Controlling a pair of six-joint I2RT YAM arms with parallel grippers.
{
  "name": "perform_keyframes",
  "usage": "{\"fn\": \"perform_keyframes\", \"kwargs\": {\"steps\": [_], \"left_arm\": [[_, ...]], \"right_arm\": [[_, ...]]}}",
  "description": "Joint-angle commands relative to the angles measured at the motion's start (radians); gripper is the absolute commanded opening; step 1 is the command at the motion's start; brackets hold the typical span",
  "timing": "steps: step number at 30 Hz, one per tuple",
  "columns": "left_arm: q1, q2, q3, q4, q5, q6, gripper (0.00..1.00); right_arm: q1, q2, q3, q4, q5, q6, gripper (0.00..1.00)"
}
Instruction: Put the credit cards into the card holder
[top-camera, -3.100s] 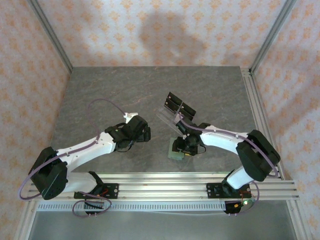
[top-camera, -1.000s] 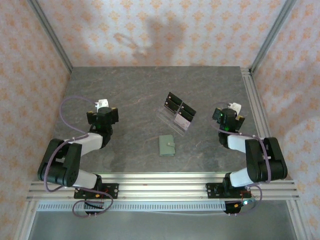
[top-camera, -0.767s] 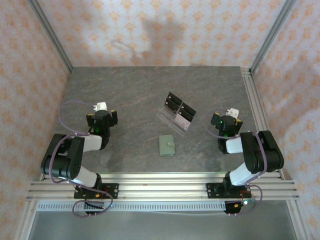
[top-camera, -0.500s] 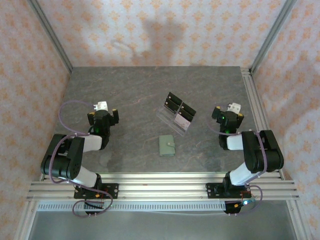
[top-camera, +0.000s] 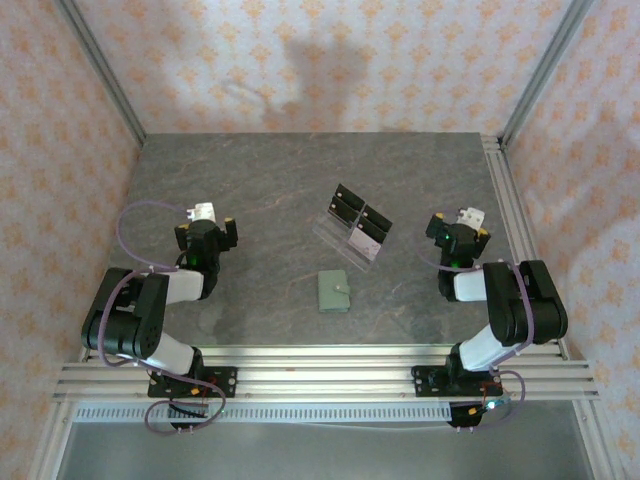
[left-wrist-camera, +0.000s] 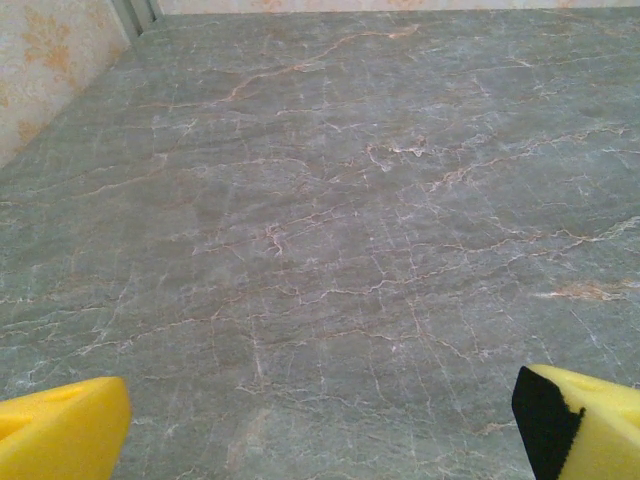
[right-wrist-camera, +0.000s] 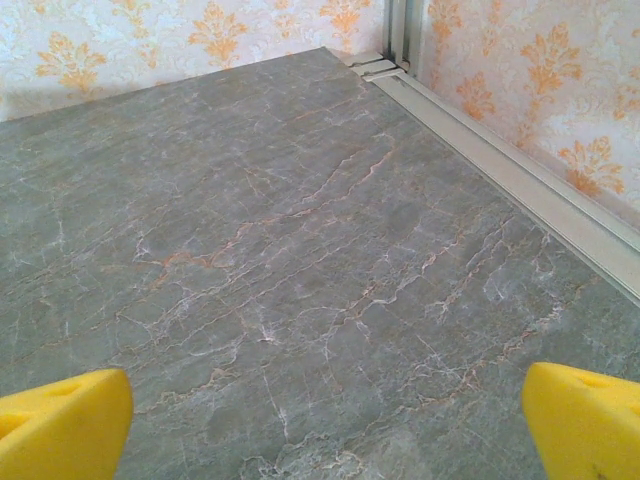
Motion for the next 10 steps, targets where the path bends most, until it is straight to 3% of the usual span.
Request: {"fn": "perform_keyframes", "kwargs": {"steps": [1, 10], "left_arm": [[0.008, 0.002, 0.006, 0.035, -0.005, -0.002, 1.00], [0.010, 0.002, 0.004, 0.039, -0.001, -0.001, 1.00]], "right_arm": [[0.003, 0.005, 0.023, -0.020, 0.010, 0.011, 0.99], [0.005, -0.003, 0.007, 0.006, 0.001, 0.004, 0.99]]}}
